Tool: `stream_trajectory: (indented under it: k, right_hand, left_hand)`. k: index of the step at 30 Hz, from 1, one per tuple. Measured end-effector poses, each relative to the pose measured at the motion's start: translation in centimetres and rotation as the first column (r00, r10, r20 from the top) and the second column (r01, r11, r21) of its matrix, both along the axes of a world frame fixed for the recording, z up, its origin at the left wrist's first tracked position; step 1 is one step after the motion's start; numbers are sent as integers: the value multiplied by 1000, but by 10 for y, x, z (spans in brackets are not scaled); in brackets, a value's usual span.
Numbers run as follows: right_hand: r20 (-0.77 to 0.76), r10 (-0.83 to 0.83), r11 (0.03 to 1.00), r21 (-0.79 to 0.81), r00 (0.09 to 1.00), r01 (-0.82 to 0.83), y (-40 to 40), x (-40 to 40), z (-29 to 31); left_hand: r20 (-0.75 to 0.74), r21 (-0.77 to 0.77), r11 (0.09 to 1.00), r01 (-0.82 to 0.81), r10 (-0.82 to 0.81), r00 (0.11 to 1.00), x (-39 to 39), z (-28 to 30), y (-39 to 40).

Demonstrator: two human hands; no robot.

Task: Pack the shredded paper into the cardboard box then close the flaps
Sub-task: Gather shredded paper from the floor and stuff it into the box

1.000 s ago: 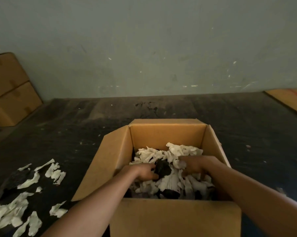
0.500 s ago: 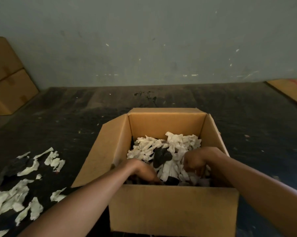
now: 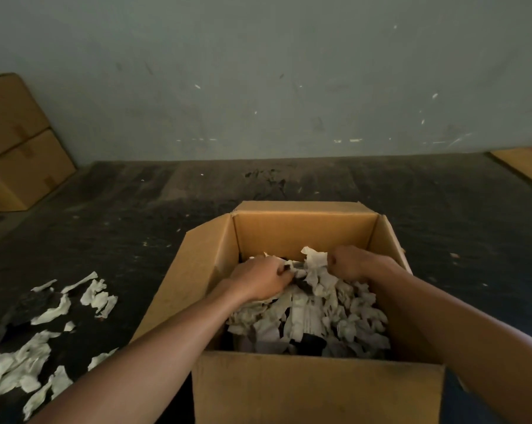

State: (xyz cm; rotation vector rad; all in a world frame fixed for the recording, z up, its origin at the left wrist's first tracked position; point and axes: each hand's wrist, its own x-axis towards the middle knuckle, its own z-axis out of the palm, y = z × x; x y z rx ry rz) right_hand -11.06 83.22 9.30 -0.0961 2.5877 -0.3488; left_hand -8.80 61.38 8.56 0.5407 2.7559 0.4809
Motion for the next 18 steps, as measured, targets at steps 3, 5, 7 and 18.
stream_trajectory:
  k: [3,5,7,18]
  right_hand:
    - [-69,1,998,66,998,3,-4,-14,-20]
    - [-32,96,976,198,995,-88,-5,-20,-48]
    - [17,172,957,236,985,-171,5,-38,-93]
    - [-3,85,995,-59,996,-85,11,-14,-5]
  left_hand:
    - [-12,88,991,105,-105,994,-2,-6,11]
    - [101,-86,985,149,-140,985,-4,-16,17]
    - [158,-173,979,104,-77,984,-7,-27,21]
    - [158,-255,954,-157,202,967,-18,-6,-9]
